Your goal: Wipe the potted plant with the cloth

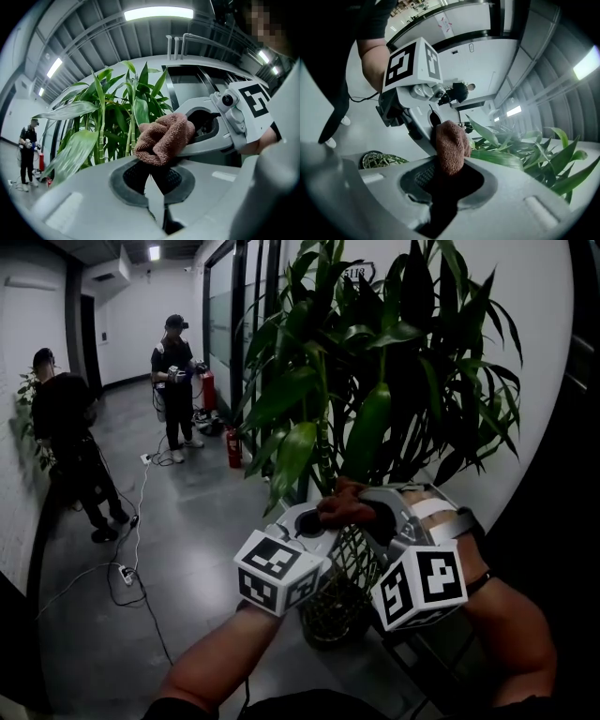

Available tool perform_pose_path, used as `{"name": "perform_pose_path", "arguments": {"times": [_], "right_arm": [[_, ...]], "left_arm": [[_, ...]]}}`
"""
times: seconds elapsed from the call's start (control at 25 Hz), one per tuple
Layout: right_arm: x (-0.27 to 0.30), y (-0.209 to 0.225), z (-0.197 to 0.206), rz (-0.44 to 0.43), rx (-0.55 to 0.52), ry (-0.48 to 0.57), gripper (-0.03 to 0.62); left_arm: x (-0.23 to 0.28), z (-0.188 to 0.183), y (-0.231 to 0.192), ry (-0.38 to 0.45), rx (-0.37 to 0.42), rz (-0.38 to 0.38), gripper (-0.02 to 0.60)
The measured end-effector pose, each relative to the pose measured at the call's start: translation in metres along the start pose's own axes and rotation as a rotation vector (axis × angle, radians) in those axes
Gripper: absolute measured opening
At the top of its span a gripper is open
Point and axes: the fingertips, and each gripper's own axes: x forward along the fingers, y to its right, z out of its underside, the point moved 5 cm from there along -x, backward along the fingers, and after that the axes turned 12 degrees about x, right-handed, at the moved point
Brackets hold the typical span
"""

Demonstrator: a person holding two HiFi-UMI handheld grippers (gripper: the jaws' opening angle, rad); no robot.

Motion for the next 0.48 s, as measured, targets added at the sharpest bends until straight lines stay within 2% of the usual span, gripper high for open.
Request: {"name": "perform_pose_path", "arguments": {"times": [0.12,0.36,0.48], "right_arm": [[-0.01,0.016,-0.003,0.073,0.004,0.023,0.066],[-0.031,0.089,-0.014,0.361,0.041,0.096,0.066],[-0.028,0.115,-0.016,0.399,0.077,0.09,0.066]], "left_arm": [[0.001,0.002,0.001,-0.003,-0.003,0.001,0.02],[-0.002,-0.002,-0.001,0.006,0.006,-0.007,0.02],[-0.003,-0.003,-0.001,0.005,0.008,-0.009,0.02]]}}
